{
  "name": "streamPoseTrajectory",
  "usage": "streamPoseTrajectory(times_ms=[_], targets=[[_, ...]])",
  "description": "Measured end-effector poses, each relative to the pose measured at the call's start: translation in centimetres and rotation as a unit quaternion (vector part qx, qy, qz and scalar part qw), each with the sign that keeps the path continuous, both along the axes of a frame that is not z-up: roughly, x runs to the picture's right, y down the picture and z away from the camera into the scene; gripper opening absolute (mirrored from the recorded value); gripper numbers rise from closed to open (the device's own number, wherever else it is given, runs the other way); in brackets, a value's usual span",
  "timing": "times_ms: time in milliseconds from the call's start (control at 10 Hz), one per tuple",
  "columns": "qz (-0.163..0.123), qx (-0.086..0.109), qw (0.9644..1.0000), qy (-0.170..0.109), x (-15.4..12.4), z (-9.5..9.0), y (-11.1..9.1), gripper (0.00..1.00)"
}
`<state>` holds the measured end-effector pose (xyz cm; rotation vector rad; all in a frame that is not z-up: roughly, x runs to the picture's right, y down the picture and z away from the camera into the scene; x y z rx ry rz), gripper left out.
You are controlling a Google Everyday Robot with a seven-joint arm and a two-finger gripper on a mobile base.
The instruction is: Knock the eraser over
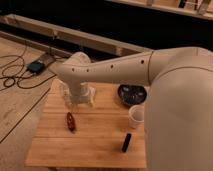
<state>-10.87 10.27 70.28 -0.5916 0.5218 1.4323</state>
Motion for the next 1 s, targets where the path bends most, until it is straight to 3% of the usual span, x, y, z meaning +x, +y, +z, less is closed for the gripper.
streamPoseTrajectory(times_ms=[1000], targets=[[0.003, 0.001, 1.0, 0.004, 0.81, -0.15, -0.05, 0.65]])
